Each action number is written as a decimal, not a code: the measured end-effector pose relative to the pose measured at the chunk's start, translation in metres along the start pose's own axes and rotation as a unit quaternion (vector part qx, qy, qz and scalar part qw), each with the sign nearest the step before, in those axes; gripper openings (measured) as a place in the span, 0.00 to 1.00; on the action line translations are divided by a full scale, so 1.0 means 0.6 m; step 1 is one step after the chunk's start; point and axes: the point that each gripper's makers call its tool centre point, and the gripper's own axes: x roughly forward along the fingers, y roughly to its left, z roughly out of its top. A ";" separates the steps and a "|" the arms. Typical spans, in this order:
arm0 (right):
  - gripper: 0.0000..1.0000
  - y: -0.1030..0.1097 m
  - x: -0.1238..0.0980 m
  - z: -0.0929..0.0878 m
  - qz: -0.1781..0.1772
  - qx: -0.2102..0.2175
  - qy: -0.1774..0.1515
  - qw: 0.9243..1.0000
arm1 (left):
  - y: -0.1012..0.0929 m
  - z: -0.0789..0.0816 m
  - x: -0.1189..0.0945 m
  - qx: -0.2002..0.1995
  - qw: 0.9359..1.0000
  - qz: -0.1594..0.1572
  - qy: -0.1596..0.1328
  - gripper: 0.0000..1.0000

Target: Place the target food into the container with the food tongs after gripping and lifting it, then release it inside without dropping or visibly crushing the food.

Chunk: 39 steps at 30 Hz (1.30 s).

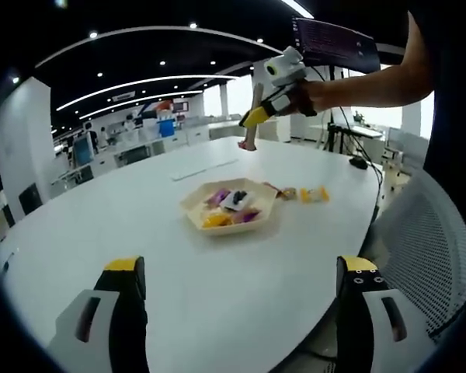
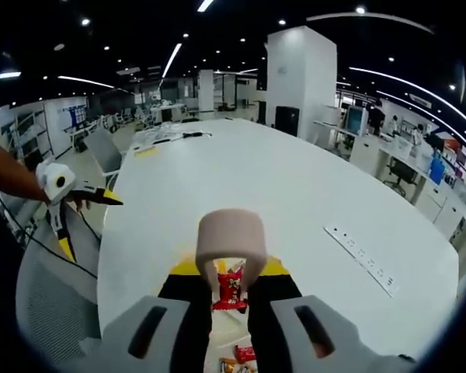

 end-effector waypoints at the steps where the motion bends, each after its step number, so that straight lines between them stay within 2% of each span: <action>1: 0.16 0.000 0.001 0.001 0.000 -0.001 -0.001 1.000 | 0.000 0.000 0.000 -0.001 1.000 0.000 0.000 0.99; 14: 0.17 0.002 0.002 0.005 0.002 -0.003 -0.011 1.000 | 0.001 0.000 0.001 0.000 1.000 -0.001 -0.002 0.99; 16: 0.17 0.006 -0.003 0.007 0.005 -0.008 -0.020 1.000 | -0.001 -0.001 0.001 -0.001 1.000 -0.003 -0.002 0.99; 18: 0.18 0.004 -0.005 0.009 0.003 -0.031 -0.029 0.999 | -0.002 -0.001 0.002 -0.003 1.000 -0.005 -0.001 0.99; 26: 0.18 0.010 -0.024 0.001 0.012 -0.022 -0.042 0.999 | -0.002 -0.001 0.001 0.000 1.000 -0.004 -0.001 0.99; 39: 0.18 -0.011 -0.069 -0.028 -0.006 0.007 -0.043 0.999 | 0.001 -0.002 0.002 -0.010 1.000 -0.001 0.002 0.99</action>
